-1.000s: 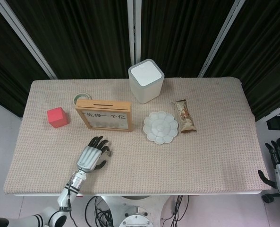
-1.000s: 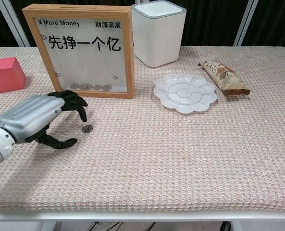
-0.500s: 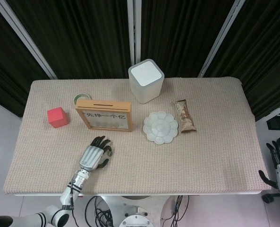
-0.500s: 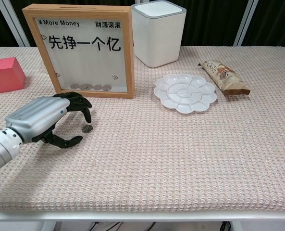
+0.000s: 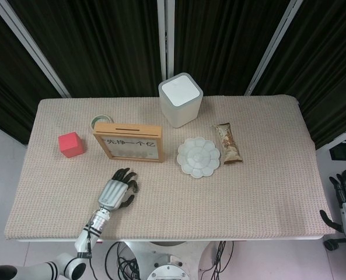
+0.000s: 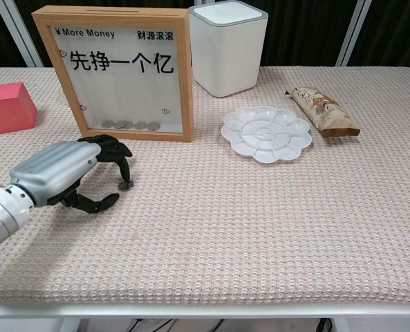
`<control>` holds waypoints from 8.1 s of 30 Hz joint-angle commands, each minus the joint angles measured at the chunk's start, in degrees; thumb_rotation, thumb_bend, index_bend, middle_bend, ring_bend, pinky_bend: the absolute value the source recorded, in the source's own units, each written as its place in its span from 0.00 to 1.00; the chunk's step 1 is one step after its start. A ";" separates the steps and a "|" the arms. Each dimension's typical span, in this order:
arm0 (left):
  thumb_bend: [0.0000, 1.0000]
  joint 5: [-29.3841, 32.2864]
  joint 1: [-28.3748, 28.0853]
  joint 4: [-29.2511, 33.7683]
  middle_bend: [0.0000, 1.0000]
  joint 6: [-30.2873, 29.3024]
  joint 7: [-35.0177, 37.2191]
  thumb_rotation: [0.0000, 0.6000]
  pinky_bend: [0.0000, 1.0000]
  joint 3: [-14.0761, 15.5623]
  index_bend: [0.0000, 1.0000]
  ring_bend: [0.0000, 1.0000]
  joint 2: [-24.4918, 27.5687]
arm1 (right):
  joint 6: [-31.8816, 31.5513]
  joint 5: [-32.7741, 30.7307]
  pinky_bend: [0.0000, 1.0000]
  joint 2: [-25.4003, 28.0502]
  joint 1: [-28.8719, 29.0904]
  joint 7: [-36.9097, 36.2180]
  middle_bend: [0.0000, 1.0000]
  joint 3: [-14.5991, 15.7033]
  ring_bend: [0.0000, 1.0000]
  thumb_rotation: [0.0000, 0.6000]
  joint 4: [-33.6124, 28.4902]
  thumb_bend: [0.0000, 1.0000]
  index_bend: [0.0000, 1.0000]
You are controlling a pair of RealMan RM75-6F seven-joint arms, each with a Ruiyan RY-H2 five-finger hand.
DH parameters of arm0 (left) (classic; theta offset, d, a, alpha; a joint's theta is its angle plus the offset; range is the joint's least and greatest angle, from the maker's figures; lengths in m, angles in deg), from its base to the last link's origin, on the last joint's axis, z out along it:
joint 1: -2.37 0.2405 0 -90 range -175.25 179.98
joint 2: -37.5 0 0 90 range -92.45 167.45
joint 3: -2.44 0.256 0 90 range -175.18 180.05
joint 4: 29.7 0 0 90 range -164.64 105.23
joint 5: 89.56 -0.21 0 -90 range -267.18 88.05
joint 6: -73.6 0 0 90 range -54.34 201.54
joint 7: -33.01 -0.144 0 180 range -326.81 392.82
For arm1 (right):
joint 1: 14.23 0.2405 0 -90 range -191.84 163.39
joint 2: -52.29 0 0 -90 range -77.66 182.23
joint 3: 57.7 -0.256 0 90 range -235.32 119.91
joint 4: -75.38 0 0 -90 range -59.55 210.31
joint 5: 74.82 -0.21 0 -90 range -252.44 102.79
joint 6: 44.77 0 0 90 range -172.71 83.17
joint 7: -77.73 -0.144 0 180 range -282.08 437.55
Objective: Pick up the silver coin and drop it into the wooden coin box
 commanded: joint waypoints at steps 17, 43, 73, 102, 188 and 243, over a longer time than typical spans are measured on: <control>0.28 1.56 -1.17 -1.81 0.17 1.59 0.59 1.00 0.12 -0.29 0.42 0.06 -0.93 | 0.67 -0.39 0.00 -0.26 0.08 -0.48 0.00 -0.03 0.00 1.00 0.92 0.21 0.00; 0.28 -0.65 -2.28 -6.50 0.22 -1.97 7.95 1.00 0.16 -0.68 0.52 0.09 -3.41 | 1.91 -1.31 0.00 -0.46 0.21 -0.17 0.00 -0.22 0.00 1.00 1.07 0.22 0.00; 0.33 0.88 -2.91 -7.58 0.24 -1.55 9.71 1.00 0.16 -1.73 0.57 0.09 -4.58 | 2.32 -1.93 0.00 -0.57 -0.09 -1.27 0.00 -0.36 0.00 1.00 2.13 0.22 0.00; 0.35 1.97 -2.79 -3.09 0.25 -0.67 9.79 1.00 0.16 -1.63 0.62 0.09 -2.46 | 2.44 -1.95 0.00 -0.39 -0.23 -1.68 0.00 -0.37 0.00 1.00 2.22 0.22 0.00; 0.35 70.44 -54.34 29.63 0.26 31.72 -20.24 1.00 0.16 1.18 0.64 0.09 48.83 | 4.96 -3.93 0.00 -0.91 1.28 -0.10 0.00 -1.50 0.00 1.00 1.90 0.22 0.00; 0.18 1.87 9.29 19.83 0.06 -34.65 2.09 0.88 0.09 15.70 0.11 0.00 41.19 | -2.10 0.51 0.00 -0.47 0.44 6.41 0.00 -1.30 0.00 1.00 -1.34 0.23 0.00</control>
